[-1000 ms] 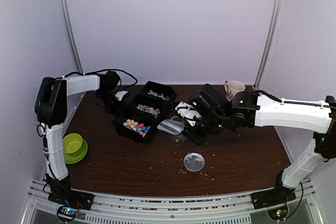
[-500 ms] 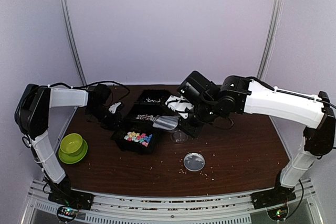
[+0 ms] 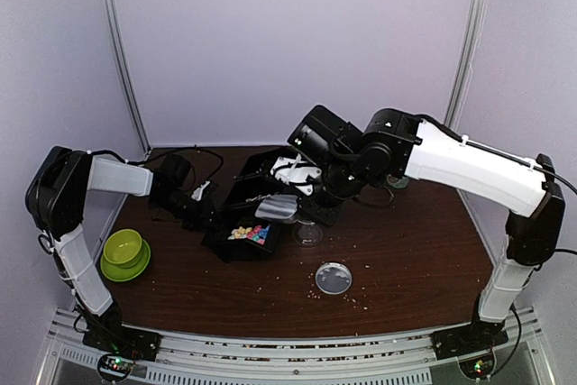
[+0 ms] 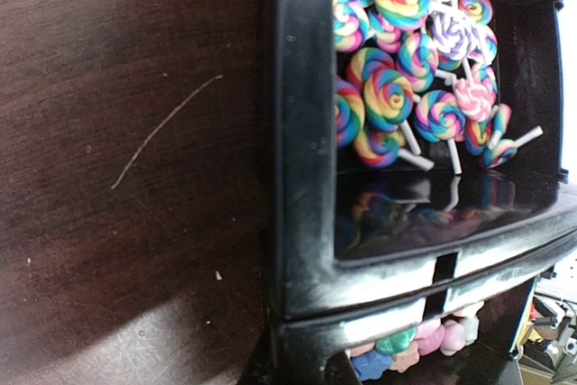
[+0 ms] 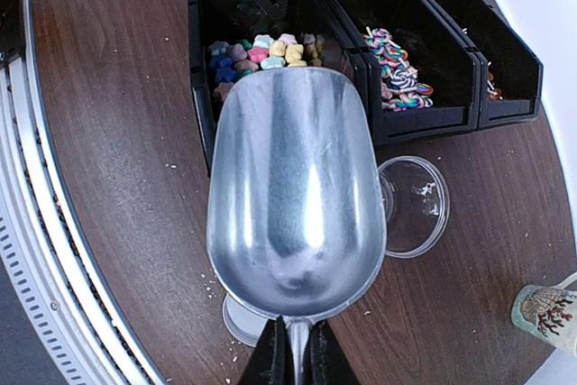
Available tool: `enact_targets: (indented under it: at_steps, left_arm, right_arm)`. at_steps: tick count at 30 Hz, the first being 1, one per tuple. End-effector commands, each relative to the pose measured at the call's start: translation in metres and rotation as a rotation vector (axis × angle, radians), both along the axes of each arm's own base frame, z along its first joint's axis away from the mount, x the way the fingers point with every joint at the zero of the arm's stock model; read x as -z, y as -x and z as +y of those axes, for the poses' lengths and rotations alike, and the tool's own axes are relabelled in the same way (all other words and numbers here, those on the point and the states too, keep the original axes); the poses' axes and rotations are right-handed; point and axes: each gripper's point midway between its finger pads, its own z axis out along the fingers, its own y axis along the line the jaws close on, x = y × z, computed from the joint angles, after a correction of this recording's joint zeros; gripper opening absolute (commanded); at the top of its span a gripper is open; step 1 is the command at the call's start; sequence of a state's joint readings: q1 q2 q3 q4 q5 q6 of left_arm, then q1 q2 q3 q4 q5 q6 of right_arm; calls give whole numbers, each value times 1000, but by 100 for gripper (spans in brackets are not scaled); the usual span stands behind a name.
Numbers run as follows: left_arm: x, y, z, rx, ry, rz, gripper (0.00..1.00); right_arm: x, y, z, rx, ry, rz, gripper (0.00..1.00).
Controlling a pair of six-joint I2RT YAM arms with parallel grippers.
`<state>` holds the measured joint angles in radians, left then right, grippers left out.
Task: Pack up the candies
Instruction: Scoop the fake candies from the plate.
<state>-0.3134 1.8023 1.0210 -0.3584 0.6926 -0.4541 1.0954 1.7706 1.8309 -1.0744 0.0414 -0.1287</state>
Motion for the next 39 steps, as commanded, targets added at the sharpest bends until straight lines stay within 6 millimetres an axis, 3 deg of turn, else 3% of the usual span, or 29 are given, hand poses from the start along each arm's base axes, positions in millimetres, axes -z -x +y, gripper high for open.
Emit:
enact_targets:
  at_steps: [1,3,7,19,21,30,39]
  left_arm:
    - [-44,-15,-27,77,185,-153,0]
    - [-44,-13,-32,78,206,-137,0]
    - [-32,-17,-13,80,-30,-176,0]
    - [-52,-29,15,69,-274,-295,0]
    - [-56,-30,17,69,-300,-313,0]
    - [-65,-26,14,103,-355,-358,0]
    - [-72,-23,11,112,-378,-387,0]
  right_arm:
    - [8,2,-5,-24,95,-4,0]
    - [12,3,-6,-35,130,-1,0]
    - [20,1,-10,-38,204,-11,0]
    - [48,-10,-6,-34,345,-15,0]
    - [42,-13,1,-34,329,-26,0]
    - [55,-10,27,-80,344,-28,0]
    - [74,-11,36,-93,381,-17,0]
